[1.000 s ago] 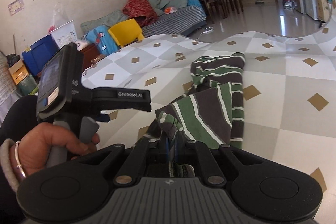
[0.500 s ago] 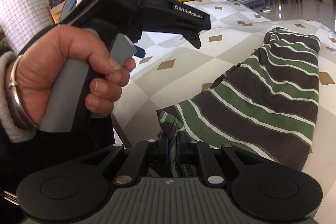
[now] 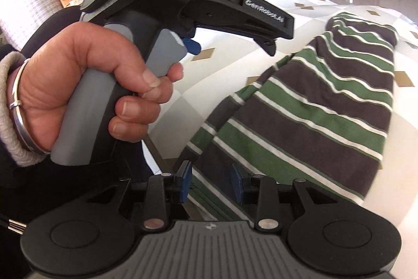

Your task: Fold clothes

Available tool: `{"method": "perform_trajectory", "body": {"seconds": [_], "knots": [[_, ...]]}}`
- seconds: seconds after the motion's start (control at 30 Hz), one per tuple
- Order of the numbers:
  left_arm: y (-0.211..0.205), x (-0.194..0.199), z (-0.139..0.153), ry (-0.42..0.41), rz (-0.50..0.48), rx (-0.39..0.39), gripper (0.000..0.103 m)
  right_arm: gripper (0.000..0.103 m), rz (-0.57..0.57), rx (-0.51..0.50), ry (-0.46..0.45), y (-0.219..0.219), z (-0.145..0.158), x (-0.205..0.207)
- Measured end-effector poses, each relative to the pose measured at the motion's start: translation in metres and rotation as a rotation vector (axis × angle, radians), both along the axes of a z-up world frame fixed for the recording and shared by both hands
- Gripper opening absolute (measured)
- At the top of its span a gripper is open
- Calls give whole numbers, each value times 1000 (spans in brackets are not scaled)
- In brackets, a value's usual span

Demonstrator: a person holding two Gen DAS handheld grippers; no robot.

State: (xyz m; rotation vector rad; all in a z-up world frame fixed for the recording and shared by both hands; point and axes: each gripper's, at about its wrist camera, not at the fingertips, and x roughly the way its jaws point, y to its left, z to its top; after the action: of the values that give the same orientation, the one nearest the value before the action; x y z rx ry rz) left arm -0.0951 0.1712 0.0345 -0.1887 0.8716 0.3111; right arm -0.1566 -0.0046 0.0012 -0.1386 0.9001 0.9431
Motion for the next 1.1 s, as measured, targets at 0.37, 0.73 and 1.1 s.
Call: {"method": "perform_trajectory", "body": {"seconds": [0.37, 0.73, 1.1], "knots": [[-45, 12, -8, -4, -144, -12, 103, 33, -348, -127, 5, -58, -1, 19], [-80, 28, -41, 71, -262, -32, 103, 32, -369, -209, 67, -56, -30, 23], [-67, 31, -55, 119, -190, -3, 103, 12, -257, -201, 74, -38, -36, 19]]}}
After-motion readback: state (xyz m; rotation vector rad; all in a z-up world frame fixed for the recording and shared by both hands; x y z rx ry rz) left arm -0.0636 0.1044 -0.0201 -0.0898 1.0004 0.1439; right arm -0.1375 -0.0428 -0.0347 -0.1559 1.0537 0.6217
